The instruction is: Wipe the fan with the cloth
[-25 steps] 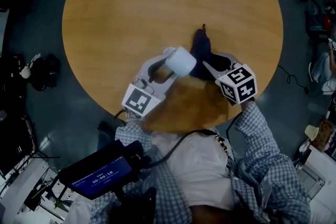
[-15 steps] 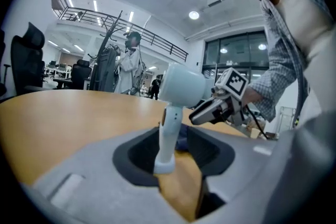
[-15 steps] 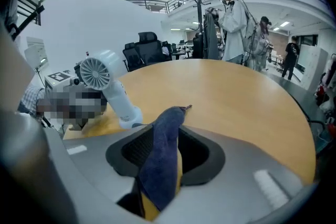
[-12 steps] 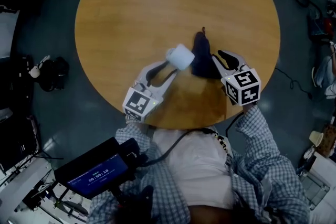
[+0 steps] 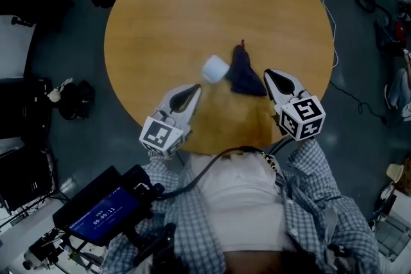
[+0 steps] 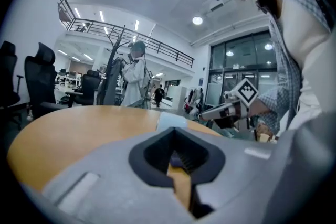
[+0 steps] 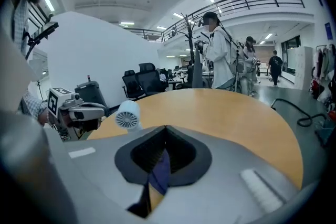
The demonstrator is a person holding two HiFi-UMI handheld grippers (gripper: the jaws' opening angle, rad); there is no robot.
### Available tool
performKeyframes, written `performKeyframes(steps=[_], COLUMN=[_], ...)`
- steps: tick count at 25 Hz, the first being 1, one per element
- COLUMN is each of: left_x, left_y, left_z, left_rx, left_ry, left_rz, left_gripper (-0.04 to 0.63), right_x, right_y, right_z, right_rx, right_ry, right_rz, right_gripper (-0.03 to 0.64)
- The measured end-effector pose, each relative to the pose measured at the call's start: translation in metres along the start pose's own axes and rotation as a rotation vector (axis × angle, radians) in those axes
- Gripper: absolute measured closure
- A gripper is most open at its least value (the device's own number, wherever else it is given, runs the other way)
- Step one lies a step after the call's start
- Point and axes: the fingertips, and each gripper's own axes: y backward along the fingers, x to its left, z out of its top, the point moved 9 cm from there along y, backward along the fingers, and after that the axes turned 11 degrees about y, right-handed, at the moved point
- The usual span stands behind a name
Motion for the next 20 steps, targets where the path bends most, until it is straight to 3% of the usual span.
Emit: performKeyframes(steps=[2,7,20], left_x=[0.003,0.004,0.011], left_y=[-0.001,-0.008,-0.016], left_z=[0.004,0.004,0.017], left_rx=[-0.028,-0.003,-0.001], left_ry=[-0.017,-0.031,-0.037], left_rz=[-0.02,-0.044,-0.017], left_gripper=[0.594,0.594,0.594], right_x=[0.002,0.005,0.01], right_y=[-0.002,-0.004,-0.019], right_z=[0.0,0.001,0.011], right_rx=[-0.028,-0.064,-0.082], right_ry=[-0.012,-0.023,0.003], right_rz=[0.002,0.011,0.07], right_gripper=[0.614,0.614,0.614])
